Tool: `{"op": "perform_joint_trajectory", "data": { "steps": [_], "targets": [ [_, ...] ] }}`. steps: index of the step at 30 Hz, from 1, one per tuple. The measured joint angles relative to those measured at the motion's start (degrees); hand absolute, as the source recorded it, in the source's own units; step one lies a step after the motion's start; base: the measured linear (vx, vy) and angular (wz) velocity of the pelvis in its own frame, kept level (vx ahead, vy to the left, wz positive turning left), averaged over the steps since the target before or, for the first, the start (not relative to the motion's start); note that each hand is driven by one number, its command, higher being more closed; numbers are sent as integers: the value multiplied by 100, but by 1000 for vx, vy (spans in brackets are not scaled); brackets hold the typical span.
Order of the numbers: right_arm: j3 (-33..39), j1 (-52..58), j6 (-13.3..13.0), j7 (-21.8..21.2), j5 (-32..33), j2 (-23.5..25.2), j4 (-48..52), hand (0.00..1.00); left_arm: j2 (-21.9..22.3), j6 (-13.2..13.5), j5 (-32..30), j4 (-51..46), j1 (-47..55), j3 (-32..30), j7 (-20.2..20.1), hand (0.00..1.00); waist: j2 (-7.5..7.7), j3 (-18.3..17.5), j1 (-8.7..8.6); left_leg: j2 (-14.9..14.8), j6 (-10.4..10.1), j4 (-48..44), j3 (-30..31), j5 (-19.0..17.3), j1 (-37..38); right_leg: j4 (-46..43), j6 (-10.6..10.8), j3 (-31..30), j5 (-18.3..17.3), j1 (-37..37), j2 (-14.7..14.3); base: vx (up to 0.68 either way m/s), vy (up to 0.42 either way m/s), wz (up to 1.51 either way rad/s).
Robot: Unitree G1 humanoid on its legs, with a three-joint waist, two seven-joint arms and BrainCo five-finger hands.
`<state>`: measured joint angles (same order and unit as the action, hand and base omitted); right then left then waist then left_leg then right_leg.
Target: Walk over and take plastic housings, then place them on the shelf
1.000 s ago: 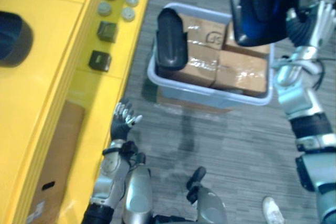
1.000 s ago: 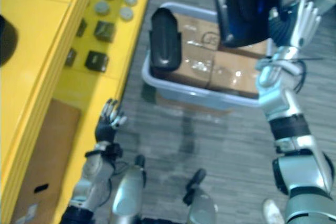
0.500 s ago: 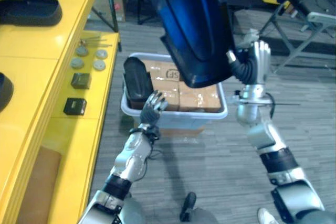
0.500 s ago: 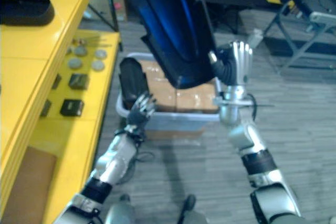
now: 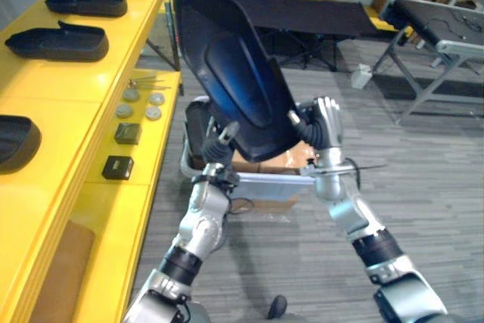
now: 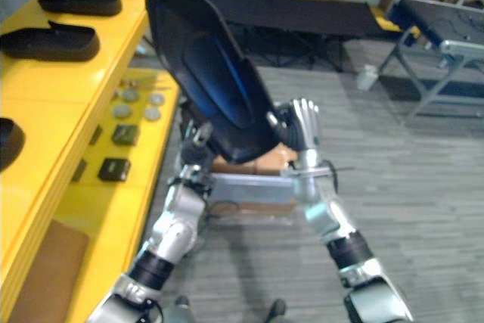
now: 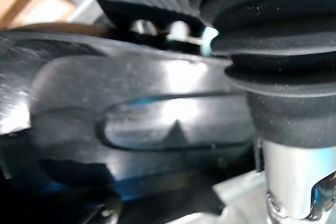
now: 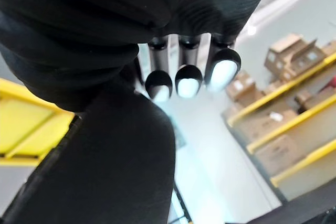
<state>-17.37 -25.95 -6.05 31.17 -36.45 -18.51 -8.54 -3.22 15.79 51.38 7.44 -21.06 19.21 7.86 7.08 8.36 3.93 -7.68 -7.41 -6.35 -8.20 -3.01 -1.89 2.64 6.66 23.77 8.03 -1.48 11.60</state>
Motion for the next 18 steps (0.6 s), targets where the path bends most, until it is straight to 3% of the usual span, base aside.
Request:
{"op": "perform_joint_trajectory", "data": {
  "steps": [5, 8, 9, 18],
  "targets": [
    [-84, 66, -84, 14, 26, 49, -113, 100, 31, -186, -364, -210, 149, -54, 265, 0, -3, -157, 0, 51, 20, 81, 10, 26, 27, 3, 1, 21, 0, 2, 44, -1, 4, 1],
    [-142, 114, -291, 17, 43, 73, -112, 100, 30, -400, -772, -267, 245, -77, 457, 0, -4, -160, -2, 73, 24, 111, 11, 29, 91, 3, 1, 27, 0, -48, 63, 0, 0, 0],
    [-170, 124, -386, 16, 84, 94, -110, 100, 29, -481, -932, -282, 256, -87, 460, 100, -2, -162, -4, 79, 33, 125, 10, 35, 95, 3, 1, 28, 0, -48, 69, 0, 0, 0],
    [-393, 329, -646, -7, 221, 254, 179, 100, -56, -1109, -2242, -291, 550, -231, 726, 100, -16, -284, -39, 118, 36, 242, -32, 74, 191, 2, 1, 3, 0, -48, 100, -4, 7, -2]
  ]
}}
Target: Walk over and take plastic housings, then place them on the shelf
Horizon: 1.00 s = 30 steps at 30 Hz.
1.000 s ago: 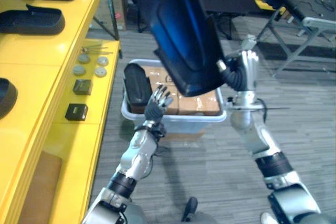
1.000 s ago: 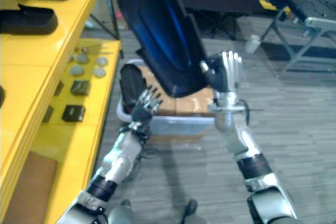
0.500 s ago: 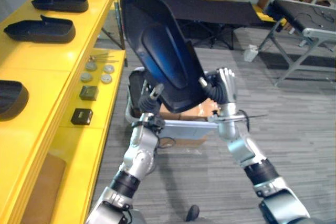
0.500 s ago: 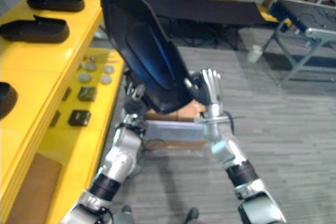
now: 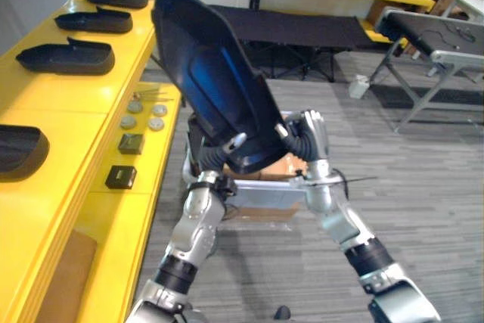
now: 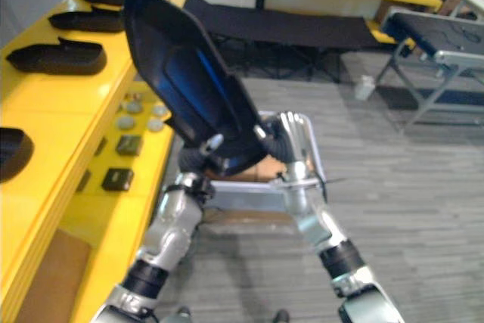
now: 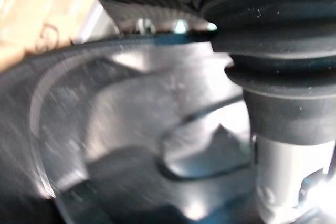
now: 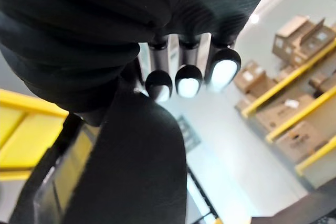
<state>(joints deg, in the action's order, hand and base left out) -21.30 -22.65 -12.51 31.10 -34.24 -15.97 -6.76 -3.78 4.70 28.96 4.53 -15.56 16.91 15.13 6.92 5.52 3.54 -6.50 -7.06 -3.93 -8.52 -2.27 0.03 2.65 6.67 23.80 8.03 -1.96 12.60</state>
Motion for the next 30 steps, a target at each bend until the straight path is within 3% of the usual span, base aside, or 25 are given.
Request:
{"op": "perform_joint_trajectory", "data": {
  "steps": [4, 13, 14, 18, 23, 27, 30],
  "targets": [
    [-258, 8, -415, -98, 77, -2, 351, 100, -30, -58, -25, 3, 165, -4, 116, 100, 5, -6, -40, 3, 0, -3, 0, 0, 2, 0, 0, -3, 0, 2, 5, 0, 0, 0],
    [-425, 480, -480, -302, 585, 59, 413, 100, -48, 15, 184, 265, 416, 179, 169, 100, -68, -208, -109, 11, 0, 36, -18, 0, -1, 1, -11, -13, -10, 52, 11, 1, 3, -1],
    [-424, 597, -540, -301, 668, 60, 437, 0, -48, 15, 256, 302, 445, 215, 108, 100, -100, -228, -128, 10, 0, 41, -23, 0, -1, 2, -11, -18, -10, 60, 10, 2, 9, -3],
    [-428, 967, -922, -300, 743, 53, 692, 0, -50, 79, 488, 355, 497, 232, -197, 100, -147, -257, -155, 6, -1, 46, -43, 0, 2, 2, -14, -32, -13, 76, 7, -3, 3, -2],
    [-602, 1421, -1411, -300, 1157, 36, 794, 0, -105, 420, 478, 336, 497, 126, -153, 100, -150, -278, -155, 5, -1, 45, -63, 0, 19, 1, -59, -41, -42, 75, 8, 0, 0, -1],
    [-893, 1656, -1531, -308, 1429, 28, 817, 0, -105, 681, 280, 117, 503, -116, 329, 100, -144, -288, -162, 3, -6, 96, -137, 4, 109, 1, -66, -103, -48, 64, 8, 0, 3, -8],
    [-935, 1763, -1550, -749, 1813, 110, 1113, 0, 8, 919, -309, -346, 501, -262, 727, 100, -129, -298, -169, 4, -12, 144, -141, 15, 156, 1, -43, -103, -33, 37, 6, 1, 3, -2]
  ]
}}
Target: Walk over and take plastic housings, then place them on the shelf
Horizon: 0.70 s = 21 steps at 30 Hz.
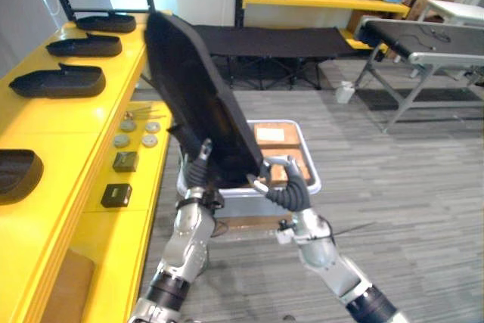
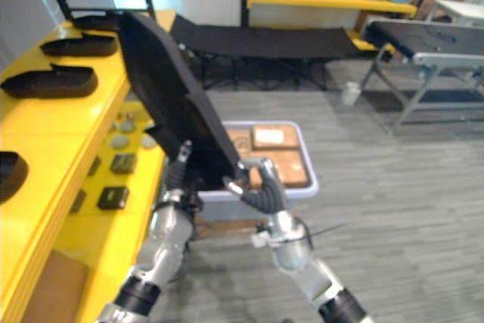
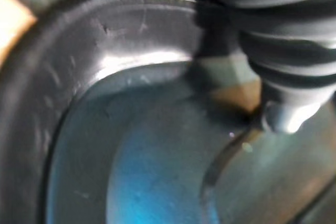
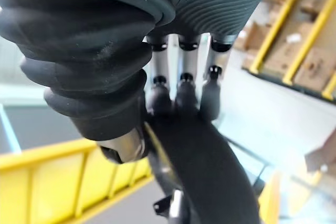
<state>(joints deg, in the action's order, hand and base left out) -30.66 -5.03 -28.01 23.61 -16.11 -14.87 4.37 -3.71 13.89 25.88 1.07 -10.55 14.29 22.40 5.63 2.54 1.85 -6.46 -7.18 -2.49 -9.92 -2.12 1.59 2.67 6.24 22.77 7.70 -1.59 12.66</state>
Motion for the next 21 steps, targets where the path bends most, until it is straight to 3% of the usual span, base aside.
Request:
{"op": "perform_joint_trajectory", "data": {
  "steps": [3, 11, 18, 21],
  "targets": [
    [350, -42, 102, -329, 536, 175, 531, 0, 149, 138, -652, -138, -2, -212, 353, 100, 12, -20, -6, 2, 0, 31, -16, -1, 94, 0, 0, -6, 0, -71, -3, -1, 7, -1],
    [2819, -164, 171, -520, 2643, 339, 1578, 0, 204, -13, -2669, -62, 183, -1490, 1610, 100, 43, -43, -164, 2, 2, 57, -183, -2, 185, 2, 28, -154, 14, -47, -7, -16, 16, -9],
    [3969, 728, -54, -656, 4080, 866, 1504, 0, 251, -31, -3196, -46, 641, -2022, 2025, 100, -69, -100, -312, 15, 0, 184, -310, -2, 254, 81, 61, -265, 32, -14, -21, 11, 16, -9],
    [4328, 1283, -35, -872, 4370, 1136, 942, 0, 329, -8, -3384, -81, 907, -2203, 2151, 100, -152, -94, -426, 10, -1, 213, -317, -2, 256, 104, 64, -279, 34, -11, -37, 27, 10, -1]
  ]
}}
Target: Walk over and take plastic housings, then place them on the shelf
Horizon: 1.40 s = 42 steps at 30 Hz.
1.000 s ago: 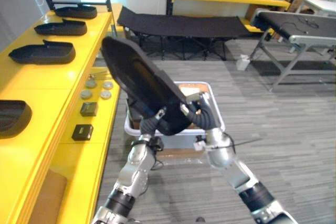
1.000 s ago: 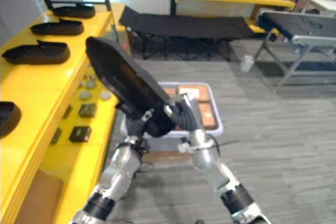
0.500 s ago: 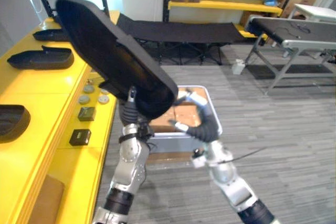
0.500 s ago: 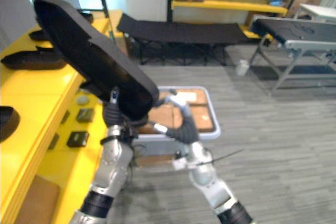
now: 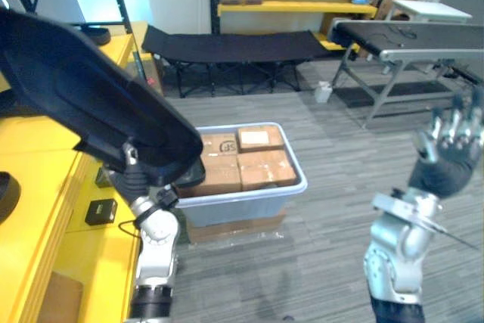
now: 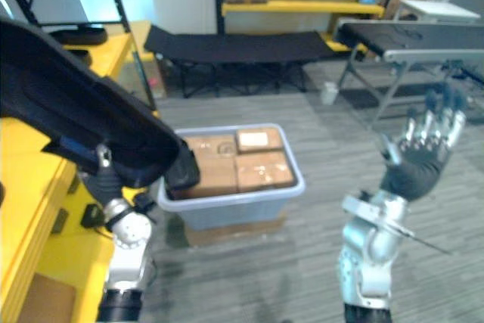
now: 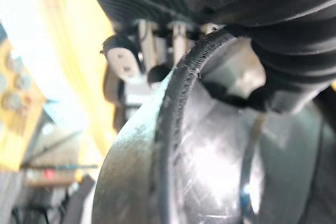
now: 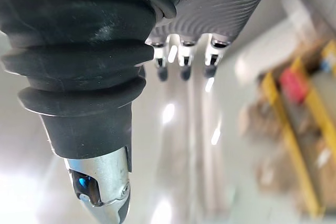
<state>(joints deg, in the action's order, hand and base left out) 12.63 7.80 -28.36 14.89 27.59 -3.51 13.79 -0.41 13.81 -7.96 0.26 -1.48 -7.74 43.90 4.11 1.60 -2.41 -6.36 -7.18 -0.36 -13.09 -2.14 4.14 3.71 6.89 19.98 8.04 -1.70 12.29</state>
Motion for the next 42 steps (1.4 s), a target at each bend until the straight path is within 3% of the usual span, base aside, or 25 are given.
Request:
{"op": "perform_joint_trajectory", "data": {
  "steps": [3, 4, 6, 10, 13, 14, 17, 19, 22, 23, 26, 28, 30, 33, 37, 40, 42],
  "targets": [
    [46, 522, 115, -96, 143, 249, -895, 0, 137, 152, 1, -317, 360, 26, -9, 100, -71, 48, -16, -9, -4, 26, -34, -5, -13, 19, 4, -51, 2, 49, -16, 8, 7, -7],
    [45, 669, 235, 82, -106, 337, -1264, 0, 172, 273, 3, -513, 564, 138, -43, 100, -98, 65, -18, -11, -8, 27, -56, -17, -10, 42, 10, -90, 7, 50, -22, 4, 8, -8],
    [20, 875, 239, 235, -301, 453, -1695, 0, 199, 438, 1, -843, 902, 371, -186, 100, -152, 101, -10, -12, -5, 24, -113, -39, -7, 67, 21, -110, 14, 50, -25, -1, 10, -8],
    [-103, 1158, 238, 344, -642, 582, -1849, 0, 207, 650, 7, -1137, 1273, 656, -507, 100, -233, 144, -9, -12, -6, 17, -146, -66, -5, 76, 26, -126, 15, 46, -25, -12, 9, -5],
    [-178, 1142, 235, 51, -559, 553, -1849, 0, 196, 694, 1, -1142, 1289, 634, -506, 100, -212, 156, -6, -12, -5, 10, -138, -67, -5, 76, 27, -125, 16, 43, -25, 0, 0, 0],
    [-241, 1075, 263, -259, -387, 536, -1848, 0, 172, 694, -39, -1184, 1289, 583, -398, 100, -205, 159, -2, -11, -1, -2, -123, -73, -11, 77, 29, -118, 17, 39, -22, 0, 0, 0],
    [-438, 873, 462, -604, -350, 421, -1849, 0, 75, 668, -335, -1420, 1288, 424, -244, 100, -201, 179, 11, 13, 8, -15, 64, -82, -39, 79, 75, 62, -33, -66, 9, -17, 6, 29],
    [-863, 605, 646, -913, -291, 242, -1856, 0, 82, 598, -461, -1871, 1287, 176, -68, 100, -199, 182, 132, 56, 19, -61, 417, -79, -235, 79, 116, 419, -100, -164, 57, -19, 6, 72],
    [-1343, 202, 786, -1044, -277, 86, -2027, 0, 107, 535, -596, -2268, 1410, -301, 114, 100, -201, 217, 401, 114, 29, -158, 885, -42, -434, 78, 153, 873, -127, -301, 88, 13, 20, 93],
    [-1570, -112, 862, -1037, -373, 65, -2230, 0, 138, 520, -602, -2452, 1576, -742, 152, 100, -190, 331, 625, 135, 28, -189, 1144, -36, -442, 79, 181, 1159, -156, -503, 84, 28, 11, 86],
    [-1797, -420, 888, -1013, -444, 60, -2443, 0, 287, 521, -582, -2578, 1924, -1325, 235, 100, -160, 374, 968, 207, 34, -230, 1584, -28, -538, 79, 188, 1596, -176, -732, 84, 32, 19, 91],
    [-2030, -681, 896, -978, -661, 69, -2610, 0, 439, 586, -538, -2630, 2239, -1819, 225, 100, -75, 412, 1285, 277, 38, -237, 1895, -27, -562, 78, 184, 1908, -180, -921, 89, 41, 47, 76],
    [-2241, -819, 896, -958, -823, 80, -2609, 0, 543, 710, -411, -2636, 2368, -2066, 221, 100, -1, 416, 1434, 322, 40, -261, 2037, -29, -598, 31, 136, 2025, -215, -984, 110, 30, 48, 51],
    [-2411, -1015, 918, -962, -829, 111, -2608, 0, 576, 788, -310, -2664, 2450, -2278, 201, 100, 51, 462, 1523, 335, 82, -416, 2061, -105, -611, -103, 102, 2082, -267, -1022, 147, 3, 55, 11],
    [-2467, -1024, 1149, -1053, -864, 81, -2603, 0, 593, 973, -328, -2673, 2518, -2372, 197, 100, 54, 494, 1524, 335, 111, -882, 1856, -421, -624, -373, 92, 1806, -620, -959, 260, -20, 55, -31],
    [-2540, -983, 1298, -1208, -940, -79, -2578, 0, 579, 974, -358, -2673, 2501, -2330, 195, 100, -12, 537, 1385, 296, 105, -1045, 1864, -489, -700, -404, 125, 1811, -710, -1030, 215, -46, -1, -3],
    [-2540, -778, 1395, -1312, -941, -182, -2431, 0, 552, 999, -347, -2676, 2378, -2269, 175, 100, -27, 546, 1382, 290, 104, -1072, 1895, -482, -836, -373, 150, 1990, -735, -1050, 192, -84, -18, 36]
  ]
}}
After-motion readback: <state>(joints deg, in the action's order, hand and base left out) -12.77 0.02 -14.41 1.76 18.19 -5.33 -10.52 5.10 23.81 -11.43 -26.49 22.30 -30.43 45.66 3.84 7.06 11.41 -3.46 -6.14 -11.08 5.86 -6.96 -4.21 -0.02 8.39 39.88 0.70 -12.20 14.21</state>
